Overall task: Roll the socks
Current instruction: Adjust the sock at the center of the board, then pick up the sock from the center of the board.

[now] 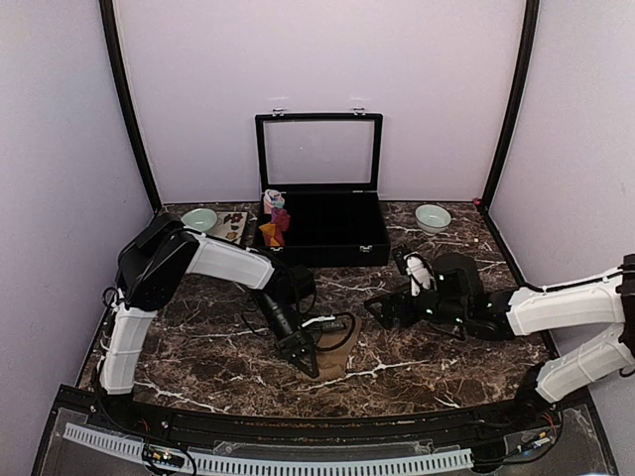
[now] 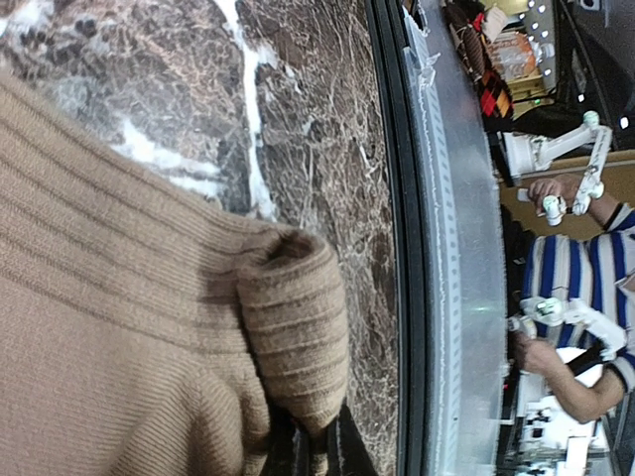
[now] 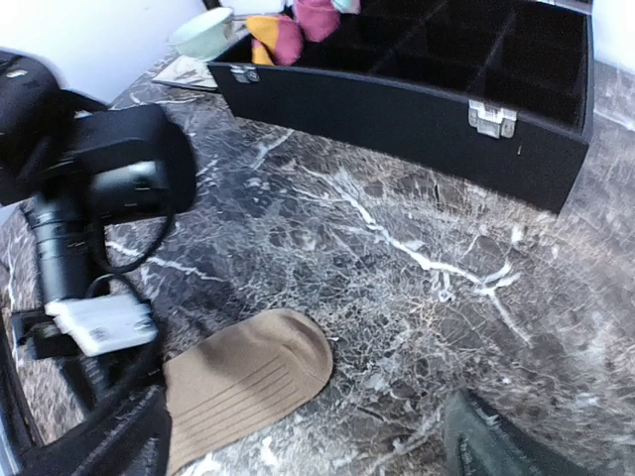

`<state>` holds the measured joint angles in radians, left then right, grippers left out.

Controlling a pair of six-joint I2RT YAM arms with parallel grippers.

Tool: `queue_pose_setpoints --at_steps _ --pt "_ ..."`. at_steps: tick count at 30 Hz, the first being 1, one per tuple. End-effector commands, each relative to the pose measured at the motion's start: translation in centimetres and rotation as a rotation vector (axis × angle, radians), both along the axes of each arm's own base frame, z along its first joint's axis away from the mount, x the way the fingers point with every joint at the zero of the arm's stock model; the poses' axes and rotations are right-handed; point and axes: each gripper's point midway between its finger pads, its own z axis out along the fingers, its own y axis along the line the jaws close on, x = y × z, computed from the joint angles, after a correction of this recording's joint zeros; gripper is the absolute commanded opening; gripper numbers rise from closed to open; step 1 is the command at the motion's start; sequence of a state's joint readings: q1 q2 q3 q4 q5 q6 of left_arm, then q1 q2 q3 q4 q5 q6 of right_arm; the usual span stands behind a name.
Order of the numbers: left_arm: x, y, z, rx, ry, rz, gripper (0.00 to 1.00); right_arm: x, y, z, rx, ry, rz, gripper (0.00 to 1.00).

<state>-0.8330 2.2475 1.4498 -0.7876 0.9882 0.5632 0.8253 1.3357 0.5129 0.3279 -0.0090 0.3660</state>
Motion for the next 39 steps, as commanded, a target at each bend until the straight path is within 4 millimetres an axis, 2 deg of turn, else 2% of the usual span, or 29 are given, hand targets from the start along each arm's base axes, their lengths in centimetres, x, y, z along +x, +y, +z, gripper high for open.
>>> queue_pose_setpoints --at_steps 1,3,5,7,9,11,14,18,21,24,32,39 --pt "0.9 4.5 -8.8 0.319 -0.082 -0.044 0.00 -1.9 -0.3 2.4 -0.096 -0.145 0.065 1.00" --pt "0.9 4.7 -9.3 0.334 -0.078 -0.055 0.00 -3.6 0.6 4.3 -0.155 -0.234 0.116 1.00" --pt "1.0 4.7 -9.4 0.339 -0.084 -0.057 0.00 -4.7 0.8 5.7 -0.191 -0.302 0.150 1.00" --pt "1.2 4.6 -9.3 0.336 -0.090 -0.056 0.00 -3.8 -1.0 6.1 -0.139 -0.294 0.010 1.00" --pt "1.3 4.4 -9.2 0.330 -0.100 -0.055 0.00 -4.0 -2.3 4.9 -0.125 -0.253 -0.036 1.00" --pt "1.5 4.3 -9.1 0.326 -0.103 -0.057 0.00 -5.8 -1.7 4.1 -0.071 -0.214 0.058 1.00" --pt "1.5 4.4 -9.1 0.329 -0.106 -0.061 0.00 -7.8 -0.8 4.5 0.013 -0.245 0.164 1.00" --pt "1.4 4.5 -9.1 0.329 -0.102 -0.064 0.00 -11.8 2.2 2.1 -0.161 -0.301 0.432 1.00" --pt "1.5 4.3 -9.0 0.321 -0.104 -0.067 0.00 -13.9 4.0 -0.1 -0.293 -0.335 0.573 0.98" --pt "1.5 4.3 -8.9 0.315 -0.105 -0.071 0.00 -15.2 5.9 -0.7 -0.277 -0.384 0.682 0.91" --pt "1.2 4.3 -8.8 0.297 -0.102 -0.089 0.00 -13.9 9.8 -2.4 -0.317 -0.517 0.728 0.66" --pt "1.1 4.6 -8.6 0.293 -0.109 -0.103 0.00 -12.8 13.1 -4.5 -0.348 -0.578 0.761 0.59"
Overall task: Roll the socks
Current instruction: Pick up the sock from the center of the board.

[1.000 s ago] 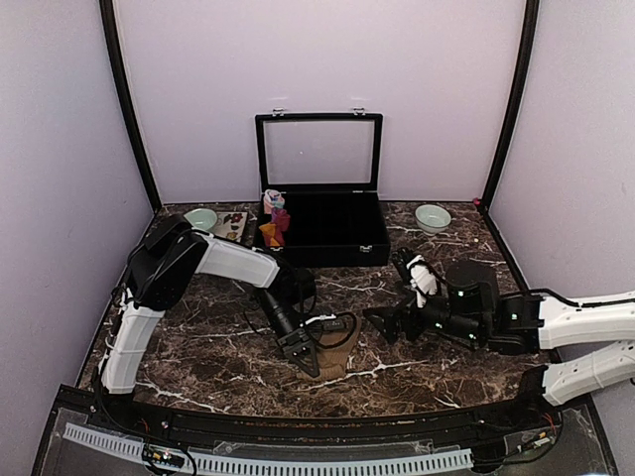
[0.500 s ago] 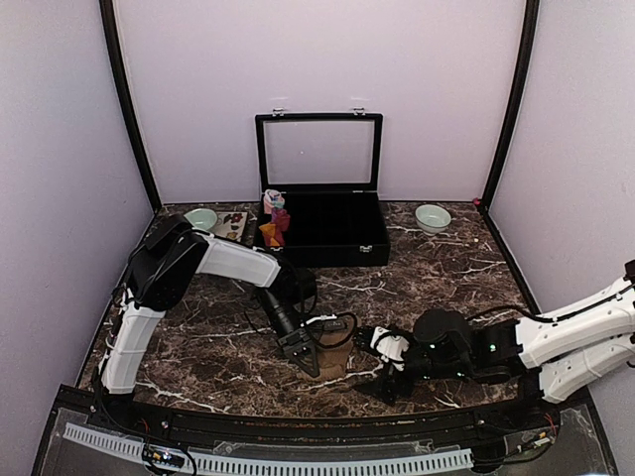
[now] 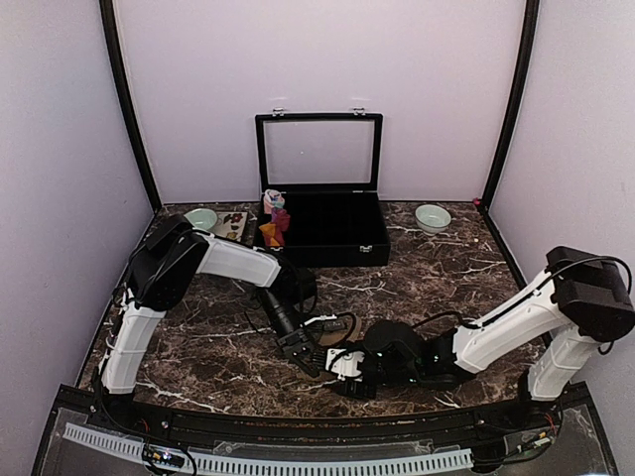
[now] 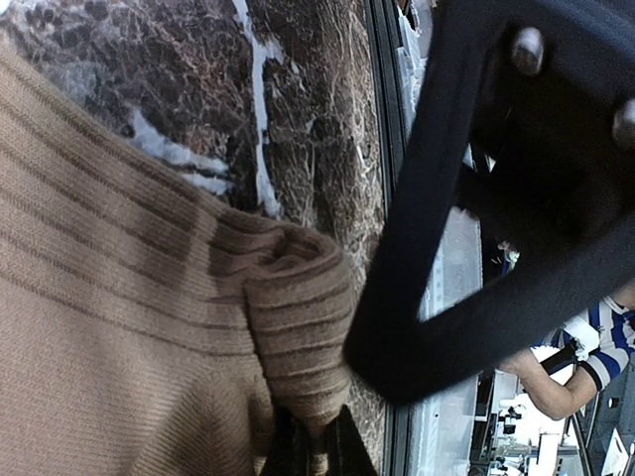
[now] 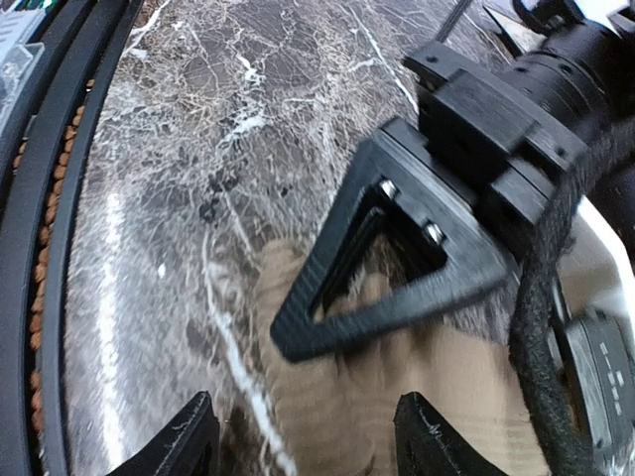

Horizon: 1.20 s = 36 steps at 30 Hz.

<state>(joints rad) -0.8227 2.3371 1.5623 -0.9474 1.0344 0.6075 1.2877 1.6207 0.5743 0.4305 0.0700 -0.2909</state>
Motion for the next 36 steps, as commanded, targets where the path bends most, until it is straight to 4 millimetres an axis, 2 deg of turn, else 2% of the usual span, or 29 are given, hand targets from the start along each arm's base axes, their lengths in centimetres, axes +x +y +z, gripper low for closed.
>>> queue_pose_setpoints --at_steps 1,7,15,20,22,25,27,32,36 --pt "1.1 4.7 -8.5 0.245 -0.211 -0.115 0.00 0.6 3.2 1.4 0.081 -0.079 0.056 0.58" --pt "1.0 4.5 -8.2 0.232 -0.210 -0.115 0.00 0.5 3.1 -1.2 0.042 -0.032 0.055 0.46" --pt "0.7 4.9 -7.5 0.205 -0.217 -0.150 0.01 0.6 1.0 -3.9 -0.018 -0.019 0.016 0.43" --pt "1.0 4.6 -7.2 0.196 -0.219 -0.145 0.03 -0.3 0.3 -5.2 -0.073 0.031 0.040 0.23" --pt "1.4 4.5 -7.0 0.195 -0.233 -0.137 0.09 -0.4 0.0 -5.9 -0.097 0.055 0.033 0.16" --pt "2.2 4.4 -6.3 0.193 -0.258 -0.111 0.26 -0.5 -0.3 -6.6 -0.108 0.089 0.015 0.11" --pt "2.7 4.6 -5.5 0.193 -0.283 -0.095 0.33 -0.4 -0.5 -7.0 -0.121 0.113 -0.002 0.07" --pt "4.5 6.5 -2.9 0.213 -0.347 -0.007 0.45 -0.2 -0.5 -7.2 -0.119 0.245 -0.073 0.00" --pt "7.1 8.9 0.9 0.215 -0.528 0.075 0.47 0.8 0.2 -6.2 -0.085 0.367 -0.163 0.00"
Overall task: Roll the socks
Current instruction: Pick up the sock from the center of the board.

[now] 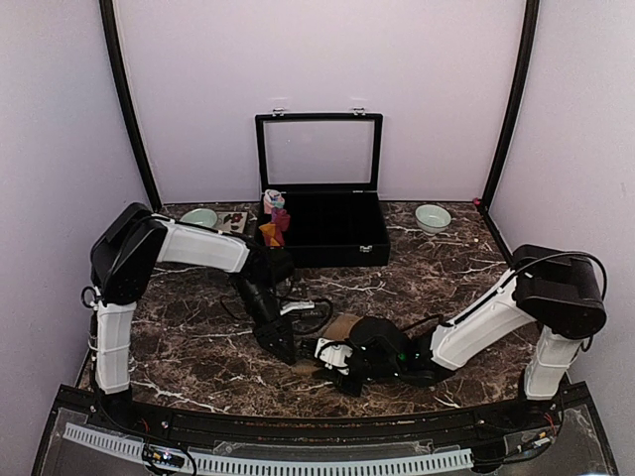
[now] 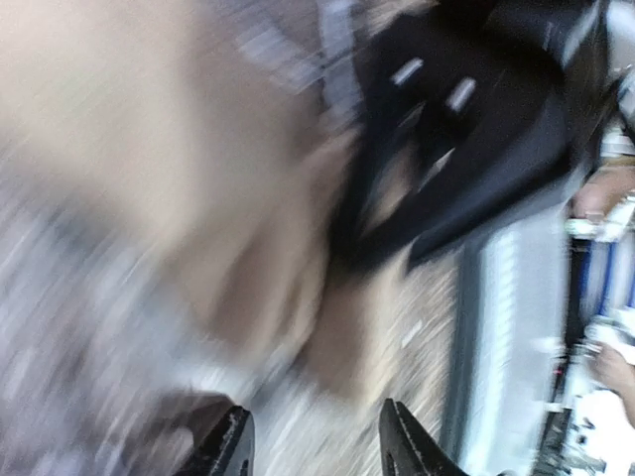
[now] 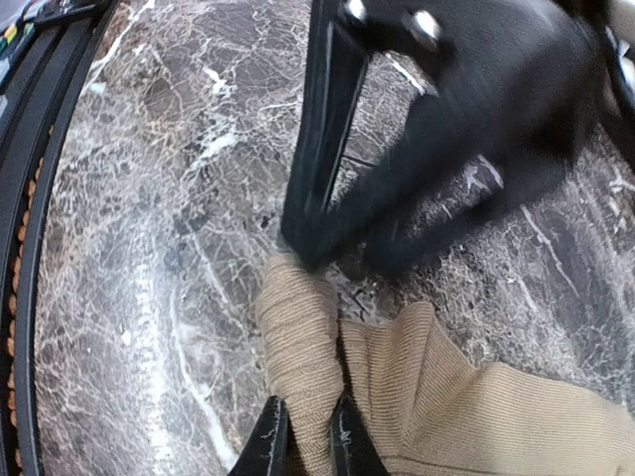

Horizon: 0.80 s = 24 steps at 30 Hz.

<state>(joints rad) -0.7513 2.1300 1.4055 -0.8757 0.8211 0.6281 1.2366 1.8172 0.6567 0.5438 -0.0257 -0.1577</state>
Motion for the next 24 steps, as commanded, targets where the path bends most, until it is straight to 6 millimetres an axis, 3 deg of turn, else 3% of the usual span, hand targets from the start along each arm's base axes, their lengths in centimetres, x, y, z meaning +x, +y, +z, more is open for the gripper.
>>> queue_pose_setpoints --at_steps 1,4,6,9,10,11,15,19,24 --pt "5.2 5.4 0.8 0.156 -0.348 0.086 0.47 -0.2 -2.2 -3.2 -0.122 0.258 -0.115 0.00" --pt "7.1 7.3 5.5 0.134 -0.585 0.107 0.48 0.2 -1.3 -2.3 -0.085 0.382 -0.164 0.00" --pt "8.4 8.5 8.9 0.128 -0.759 0.122 0.54 0.4 -0.7 -1.7 -0.056 0.438 -0.189 0.00" --pt "8.4 8.7 14.1 0.037 -0.891 0.153 0.66 0.4 0.8 -0.1 -0.002 0.517 -0.197 0.00" --pt "8.2 8.6 15.5 0.001 -0.908 0.174 0.74 0.7 1.4 0.7 0.019 0.532 -0.205 0.00" --pt "8.1 8.6 17.0 -0.037 -0.936 0.199 0.96 0.9 1.9 1.6 0.041 0.549 -0.212 0.00" --pt "7.9 8.9 19.2 -0.087 -0.997 0.249 0.99 2.0 3.4 5.1 0.126 0.598 -0.241 0.00" --pt "4.2 7.5 22.2 -0.236 -0.891 0.166 0.99 3.5 5.1 9.4 0.197 0.650 -0.277 0.00" --pt "0.4 6.6 23.7 -0.346 -1.093 0.037 0.95 5.4 7.1 15.1 0.348 0.765 -0.315 0.00"
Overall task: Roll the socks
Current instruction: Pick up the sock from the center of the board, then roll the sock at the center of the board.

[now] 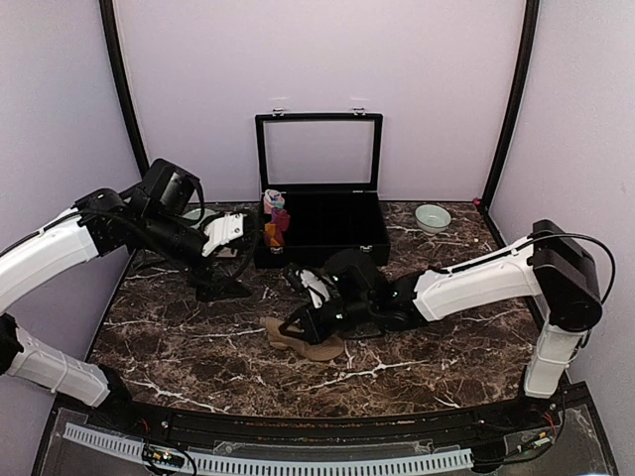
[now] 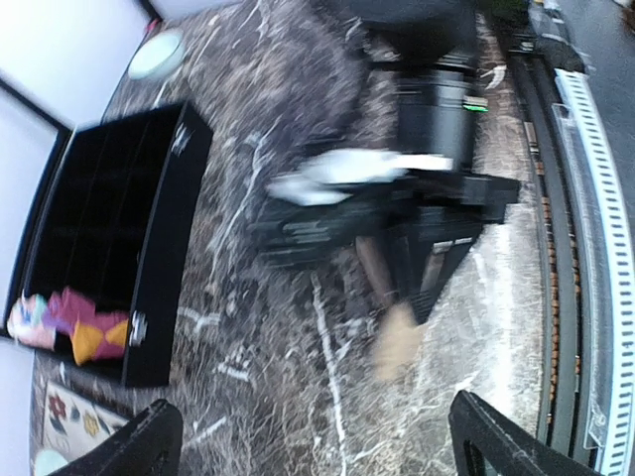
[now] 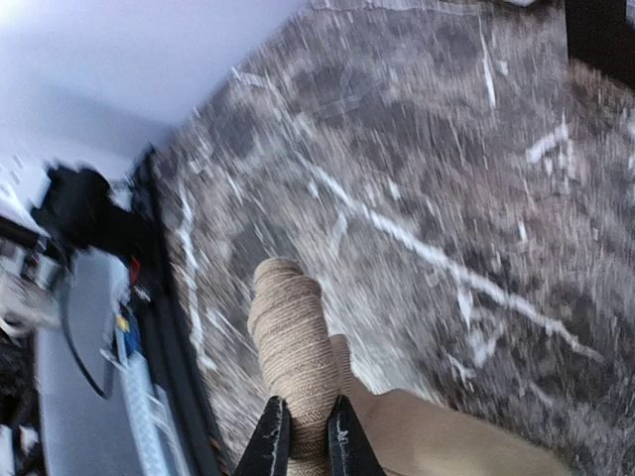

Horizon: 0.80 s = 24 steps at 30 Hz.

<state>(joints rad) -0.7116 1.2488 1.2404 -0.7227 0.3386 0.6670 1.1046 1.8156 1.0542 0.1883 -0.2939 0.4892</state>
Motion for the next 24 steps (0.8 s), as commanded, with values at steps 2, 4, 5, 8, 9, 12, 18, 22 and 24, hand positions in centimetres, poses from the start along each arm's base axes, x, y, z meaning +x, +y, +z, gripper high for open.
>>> queue_pose_setpoints --at_steps 2,4,5,8,9,12,18,22,24 --pt "-5.6 -0.8 1.9 -0.033 -0.194 -0.190 0.87 1.6 2.2 8.1 0.214 0.146 -0.072 0.00" --pt "-5.2 -0.7 1.5 0.002 -0.213 -0.176 0.79 2.0 3.2 10.2 0.261 0.163 -0.070 0.00" --pt "-5.0 -0.5 1.2 0.029 -0.221 -0.175 0.78 2.0 3.5 10.8 0.270 0.172 -0.066 0.00" --pt "-4.1 -0.6 0.5 0.078 -0.293 -0.164 0.79 2.3 4.3 11.9 0.287 0.182 -0.061 0.00" --pt "-3.8 -0.7 0.2 0.094 -0.313 -0.161 0.80 2.4 4.5 12.2 0.296 0.188 -0.062 0.00" --pt "-2.6 -0.7 -0.6 0.142 -0.373 -0.132 0.80 2.3 5.0 12.8 0.310 0.209 -0.055 0.00" --pt "-1.0 -0.3 -1.8 0.202 -0.430 -0.086 0.78 2.3 5.3 13.3 0.291 0.207 -0.065 0.00" --pt "-0.4 0.2 -2.9 0.234 -0.452 -0.059 0.74 2.2 5.2 13.3 0.280 0.204 -0.076 0.00" --pt "0.1 0.3 -3.0 0.248 -0.473 -0.043 0.71 2.1 5.1 13.3 0.289 0.215 -0.077 0.00"
